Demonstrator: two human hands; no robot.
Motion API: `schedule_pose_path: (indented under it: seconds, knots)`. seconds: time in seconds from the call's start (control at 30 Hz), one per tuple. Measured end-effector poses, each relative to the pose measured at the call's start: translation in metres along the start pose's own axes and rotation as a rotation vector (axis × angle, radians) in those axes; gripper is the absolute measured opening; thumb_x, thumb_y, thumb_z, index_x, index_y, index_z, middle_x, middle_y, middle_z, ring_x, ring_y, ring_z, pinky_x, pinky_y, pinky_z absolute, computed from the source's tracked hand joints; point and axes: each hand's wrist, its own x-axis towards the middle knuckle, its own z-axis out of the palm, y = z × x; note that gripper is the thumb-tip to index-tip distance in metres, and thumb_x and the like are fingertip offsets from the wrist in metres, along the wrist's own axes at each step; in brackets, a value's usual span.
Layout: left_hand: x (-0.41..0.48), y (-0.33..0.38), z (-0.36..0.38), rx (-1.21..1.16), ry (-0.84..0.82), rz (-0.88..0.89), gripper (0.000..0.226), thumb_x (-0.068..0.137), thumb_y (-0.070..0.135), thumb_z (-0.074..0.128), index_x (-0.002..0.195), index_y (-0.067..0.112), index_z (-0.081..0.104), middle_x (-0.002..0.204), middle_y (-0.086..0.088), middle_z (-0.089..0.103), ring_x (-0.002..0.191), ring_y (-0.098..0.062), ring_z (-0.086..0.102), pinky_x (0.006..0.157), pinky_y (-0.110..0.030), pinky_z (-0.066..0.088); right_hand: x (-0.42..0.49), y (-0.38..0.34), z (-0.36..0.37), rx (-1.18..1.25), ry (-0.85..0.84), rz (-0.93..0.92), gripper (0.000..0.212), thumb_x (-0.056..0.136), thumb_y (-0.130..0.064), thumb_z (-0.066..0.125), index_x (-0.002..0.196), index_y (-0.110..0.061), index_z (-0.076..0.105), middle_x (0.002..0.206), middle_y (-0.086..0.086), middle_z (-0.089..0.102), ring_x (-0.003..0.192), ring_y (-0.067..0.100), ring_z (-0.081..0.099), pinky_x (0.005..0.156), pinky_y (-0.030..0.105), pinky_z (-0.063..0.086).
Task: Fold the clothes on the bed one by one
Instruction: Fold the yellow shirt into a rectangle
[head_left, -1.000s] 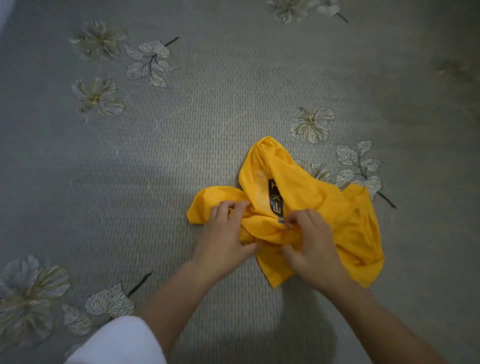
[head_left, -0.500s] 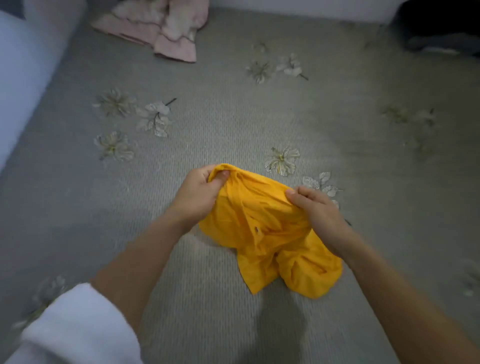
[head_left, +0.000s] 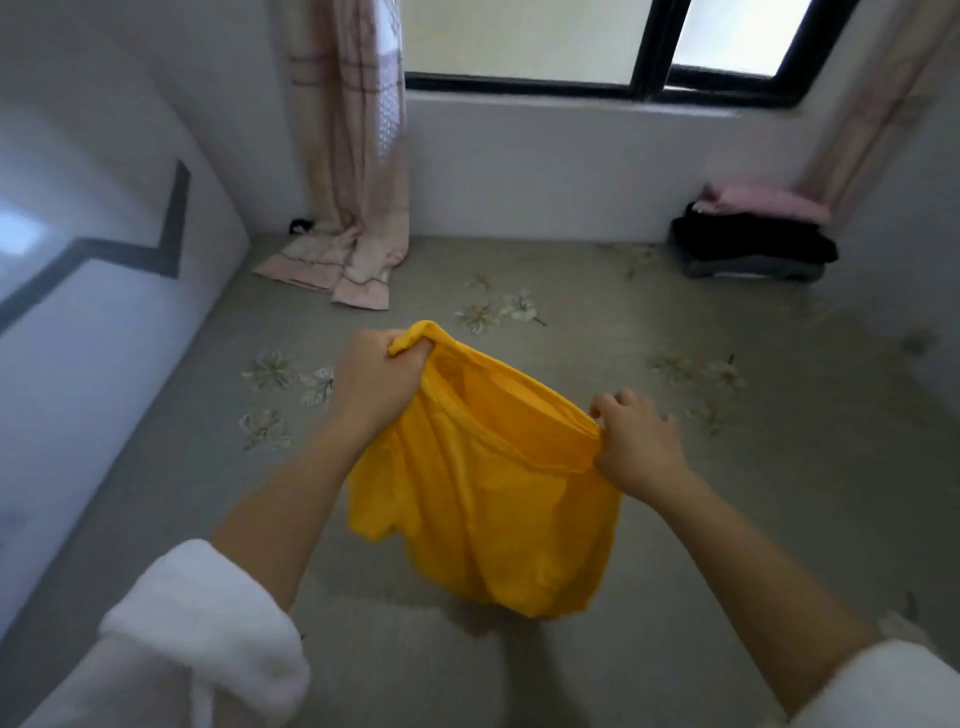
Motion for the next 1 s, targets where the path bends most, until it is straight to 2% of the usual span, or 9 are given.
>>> schedule_pose_path:
  seconds: [0.2,0.33,0.47,0.57,0.67,0.73,0.83,0.97,1.0]
  knots:
    - [0.001,0.041,-0.005,0.348,0.191,-0.096,0.048,0.096,0.029,0.043,0.05,0.016,0.041,0.052,-0.005,0.043,0.054,-0.024,0.042,0.054,-0.034,0.033,0.004,0.069,-0.07,0.379,-0.514,0.014,0.023,0.088,-0.019,0.053,0.11,-0.018,0.059,0.099,0.004,0.064,0.087,0.017,0.062,0.064,0.027,0.051]
    - [-0.007,0.064,-0.001,0.317,0.318,-0.115,0.046,0.095,0.027,0.048,0.052,0.01,0.043,0.053,-0.009,0.044,0.051,-0.021,0.039,0.051,-0.032,0.028,0.024,0.093,-0.118,0.622,-0.093,-0.024,0.016,0.084,-0.007,0.05,0.07,-0.006,0.058,0.068,0.011,0.055,0.063,0.022,0.05,0.058,0.028,0.041]
    - [0.0,0.091,-0.015,0.041,0.391,-0.182,0.03,0.087,0.023,0.057,0.059,0.016,0.049,0.059,-0.004,0.046,0.057,-0.016,0.04,0.053,-0.029,0.03,0.031,0.093,-0.154,1.208,-0.275,0.005,0.02,0.09,-0.012,0.054,0.07,-0.012,0.059,0.057,0.007,0.059,0.047,0.017,0.056,0.049,0.025,0.048]
    - [0.008,0.106,-0.041,-0.156,0.208,-0.278,0.016,0.078,0.036,0.071,0.072,0.023,0.064,0.07,0.0,0.063,0.064,-0.018,0.058,0.054,-0.026,0.042,0.033,0.108,-0.18,1.136,-0.524,-0.24,0.027,0.086,-0.035,0.066,0.09,-0.009,0.07,0.077,0.009,0.072,0.064,0.018,0.069,0.055,0.029,0.054]
    - [0.019,0.101,-0.076,-0.093,-0.11,-0.278,0.054,0.049,0.061,0.081,0.09,0.028,0.07,0.081,0.0,0.073,0.069,-0.021,0.07,0.053,-0.029,0.053,0.041,0.125,-0.205,0.926,-0.63,-0.407,0.048,0.062,-0.052,0.081,0.09,-0.013,0.075,0.092,0.009,0.074,0.077,0.022,0.072,0.06,0.029,0.056]
    - [0.031,0.096,-0.092,-0.006,-0.33,-0.241,0.08,0.036,0.073,0.081,0.101,0.028,0.069,0.089,0.001,0.074,0.077,-0.023,0.072,0.058,-0.032,0.056,0.053,0.127,-0.21,0.499,-0.468,-0.387,0.048,0.058,-0.044,0.087,0.089,-0.011,0.072,0.09,0.006,0.074,0.078,0.023,0.071,0.064,0.034,0.059]
    - [0.053,0.088,-0.099,0.132,-0.5,-0.259,0.07,0.047,0.063,0.085,0.106,0.03,0.065,0.095,0.005,0.073,0.084,-0.024,0.071,0.061,-0.032,0.057,0.088,0.121,-0.193,-0.02,-0.142,-0.278,0.026,0.072,-0.025,0.078,0.076,-0.002,0.065,0.081,0.012,0.069,0.07,0.024,0.063,0.065,0.038,0.052]
    - [0.099,0.06,-0.085,0.631,-0.404,-0.205,0.012,0.084,0.031,0.071,0.081,0.02,0.067,0.083,-0.004,0.066,0.075,-0.021,0.06,0.062,-0.027,0.047,0.13,0.12,-0.157,-0.072,0.125,-0.045,0.011,0.083,-0.01,0.051,0.075,-0.006,0.058,0.086,0.018,0.065,0.076,0.033,0.062,0.06,0.038,0.048]
    - [0.108,0.052,-0.08,0.71,-0.298,-0.194,0.024,0.091,0.028,0.063,0.072,0.014,0.065,0.075,-0.008,0.062,0.069,-0.023,0.056,0.063,-0.029,0.045,0.139,0.12,-0.151,0.001,0.162,0.02,0.012,0.084,-0.009,0.047,0.081,-0.006,0.059,0.088,0.019,0.066,0.077,0.034,0.064,0.06,0.036,0.048]
